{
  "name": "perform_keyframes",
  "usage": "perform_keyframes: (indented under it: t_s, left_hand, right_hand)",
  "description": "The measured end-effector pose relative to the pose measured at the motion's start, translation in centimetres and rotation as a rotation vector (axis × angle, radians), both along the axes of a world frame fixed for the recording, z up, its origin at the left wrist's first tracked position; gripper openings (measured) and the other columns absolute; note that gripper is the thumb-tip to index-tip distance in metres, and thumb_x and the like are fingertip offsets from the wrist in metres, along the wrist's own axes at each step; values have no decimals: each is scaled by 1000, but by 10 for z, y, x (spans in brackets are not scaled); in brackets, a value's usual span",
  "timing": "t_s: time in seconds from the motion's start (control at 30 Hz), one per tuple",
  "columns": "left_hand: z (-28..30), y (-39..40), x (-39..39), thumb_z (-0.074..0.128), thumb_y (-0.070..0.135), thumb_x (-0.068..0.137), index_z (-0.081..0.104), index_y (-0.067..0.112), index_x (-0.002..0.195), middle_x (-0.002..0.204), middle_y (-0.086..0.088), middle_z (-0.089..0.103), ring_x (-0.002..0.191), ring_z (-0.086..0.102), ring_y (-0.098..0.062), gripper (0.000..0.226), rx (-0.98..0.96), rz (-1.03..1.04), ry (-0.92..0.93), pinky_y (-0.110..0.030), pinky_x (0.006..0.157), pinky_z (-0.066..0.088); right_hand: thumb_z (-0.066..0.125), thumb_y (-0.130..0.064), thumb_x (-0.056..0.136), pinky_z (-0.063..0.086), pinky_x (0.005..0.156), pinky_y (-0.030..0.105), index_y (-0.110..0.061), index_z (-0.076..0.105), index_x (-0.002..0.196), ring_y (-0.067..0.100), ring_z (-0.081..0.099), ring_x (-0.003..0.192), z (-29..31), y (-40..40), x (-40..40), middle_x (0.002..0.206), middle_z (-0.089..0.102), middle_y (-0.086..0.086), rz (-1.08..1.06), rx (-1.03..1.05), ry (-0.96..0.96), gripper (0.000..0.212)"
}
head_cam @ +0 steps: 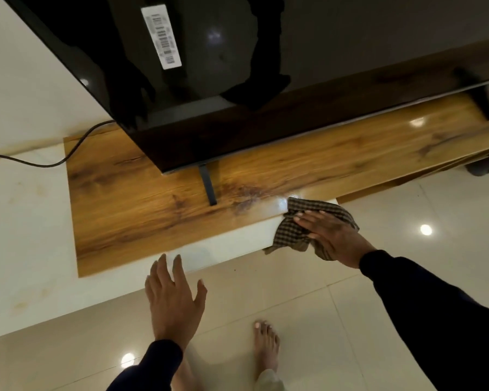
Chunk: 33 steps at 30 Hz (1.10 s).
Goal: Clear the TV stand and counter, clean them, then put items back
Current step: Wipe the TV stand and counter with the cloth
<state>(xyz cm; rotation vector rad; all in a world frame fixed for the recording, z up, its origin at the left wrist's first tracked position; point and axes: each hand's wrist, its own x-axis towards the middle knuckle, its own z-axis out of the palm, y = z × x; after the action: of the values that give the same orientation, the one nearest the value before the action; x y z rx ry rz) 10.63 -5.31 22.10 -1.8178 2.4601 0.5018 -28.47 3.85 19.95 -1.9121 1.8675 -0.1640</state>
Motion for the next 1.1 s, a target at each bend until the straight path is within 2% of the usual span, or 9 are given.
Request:
perform_keyframes:
  t_s: [0.1,0.2,0.33,0.43,0.53,0.67,0.8,0.87,1.1]
  left_hand:
    - [-16,9,6,35,60,87,22,-3,154,159,-36,11,147,14,-53,93,64,-97,-175,-69,114,23]
    - [-20,9,8,33,62,86,16,-2,156,161,-34,4,149,8,-51,97,56,-135,-195,-71,114,19]
    - [-15,6,21,36,56,90,17,3,157,163,-27,10,152,9,-42,88,31,-145,-159,-64,119,15]
    - [-10,0,35,48,33,96,30,2,152,160,-20,28,150,27,-33,66,-11,-153,-30,-52,122,21]
    - [-6,-5,56,63,-6,86,52,2,138,147,-15,50,132,53,-30,54,-78,-109,95,-46,108,46]
    - [3,-7,87,63,-20,77,61,4,122,129,-12,64,112,64,-29,51,-84,-21,174,-43,89,55]
    - [7,-10,129,70,-9,83,62,7,109,106,-6,66,87,64,-26,32,-23,90,275,-40,77,56]
    - [5,-13,148,74,-2,83,62,9,108,104,-5,65,80,62,-25,29,-8,115,277,-39,73,57]
    - [10,-26,199,64,7,91,59,6,106,98,-6,62,73,57,-22,15,-148,354,271,-37,66,50]
  right_hand:
    - [23,-39,110,15,126,30,-24,30,157,4,19,154,-1,15,-3,162,32,-8,-208,-68,-46,50]
    - [21,-36,111,23,124,43,-9,39,154,21,29,151,-15,21,25,158,41,8,-401,-198,-24,53]
    - [28,-24,109,16,127,47,-1,32,156,31,20,155,-35,0,85,164,30,16,-894,-253,-37,53]
    - [26,-20,109,7,128,46,0,21,159,35,9,157,-34,-29,120,167,18,19,-1097,-161,-44,54]
    - [16,-32,103,8,128,49,1,20,159,36,6,157,-30,-43,169,168,14,18,-1050,-176,-33,65]
    - [23,-21,105,10,126,53,6,28,155,40,16,154,-34,-64,259,165,20,24,-922,-207,-19,57]
    - [47,-2,99,1,127,45,12,35,149,43,21,151,-36,-84,336,161,26,31,-839,-185,16,54]
    - [51,0,95,6,126,47,14,40,145,46,25,149,-36,-90,367,157,30,35,-783,-145,23,54]
    - [37,-8,95,19,119,51,11,53,138,48,41,142,-17,-119,486,147,45,36,-590,-29,9,50]
